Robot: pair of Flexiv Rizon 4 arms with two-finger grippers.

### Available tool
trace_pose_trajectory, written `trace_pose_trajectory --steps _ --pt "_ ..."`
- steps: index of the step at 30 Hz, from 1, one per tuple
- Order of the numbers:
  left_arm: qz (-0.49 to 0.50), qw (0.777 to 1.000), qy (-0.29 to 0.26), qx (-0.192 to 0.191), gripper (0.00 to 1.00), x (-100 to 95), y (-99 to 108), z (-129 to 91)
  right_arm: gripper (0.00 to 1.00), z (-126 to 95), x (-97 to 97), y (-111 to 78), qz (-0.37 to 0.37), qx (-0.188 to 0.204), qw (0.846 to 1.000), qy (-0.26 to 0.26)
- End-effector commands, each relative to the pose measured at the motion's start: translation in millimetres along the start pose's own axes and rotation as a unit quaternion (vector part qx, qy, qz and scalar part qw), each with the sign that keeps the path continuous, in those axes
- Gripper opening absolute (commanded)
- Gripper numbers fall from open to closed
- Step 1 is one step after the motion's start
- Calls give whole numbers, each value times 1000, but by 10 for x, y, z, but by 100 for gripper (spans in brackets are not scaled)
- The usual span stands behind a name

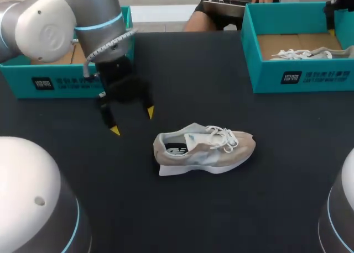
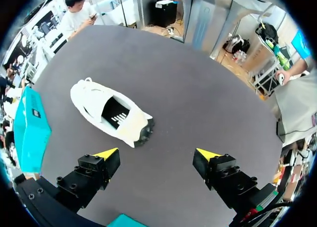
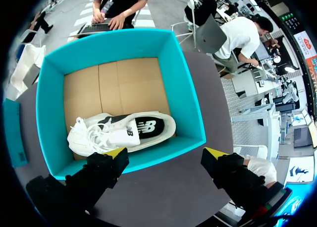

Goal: Take the shoe out of the shoebox, open the shoe tongue, remove and reinsert the insole, then place the shoe into the shoebox

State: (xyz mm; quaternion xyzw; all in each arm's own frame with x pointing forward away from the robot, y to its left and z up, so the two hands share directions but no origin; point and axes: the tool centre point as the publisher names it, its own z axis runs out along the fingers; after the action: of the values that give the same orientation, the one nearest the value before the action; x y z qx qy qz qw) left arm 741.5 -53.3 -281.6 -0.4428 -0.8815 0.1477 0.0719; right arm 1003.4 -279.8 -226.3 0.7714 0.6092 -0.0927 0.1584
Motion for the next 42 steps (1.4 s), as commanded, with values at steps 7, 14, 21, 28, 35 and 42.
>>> trace_pose_trajectory --steps 7,14,21,28,35,42 --pt "-207 927 -223 220 100 370 211 18 100 -2 -4 -6 0 -1 1000 1" --pt "-208 922 -222 241 100 392 219 55 100 -2 -4 -6 0 -1 1000 1" --pt "-208 922 -222 241 100 392 219 55 100 -2 -4 -6 0 -1 1000 1" --pt "-307 867 -247 307 100 403 134 339 100 -2 -4 -6 0 -1 1000 1" --pt "-350 832 -290 317 100 400 52 633 100 -2 -4 -6 0 -1 1000 1" --pt "-335 812 -334 343 100 387 73 829 100 -2 -4 -6 0 -1 1000 1"
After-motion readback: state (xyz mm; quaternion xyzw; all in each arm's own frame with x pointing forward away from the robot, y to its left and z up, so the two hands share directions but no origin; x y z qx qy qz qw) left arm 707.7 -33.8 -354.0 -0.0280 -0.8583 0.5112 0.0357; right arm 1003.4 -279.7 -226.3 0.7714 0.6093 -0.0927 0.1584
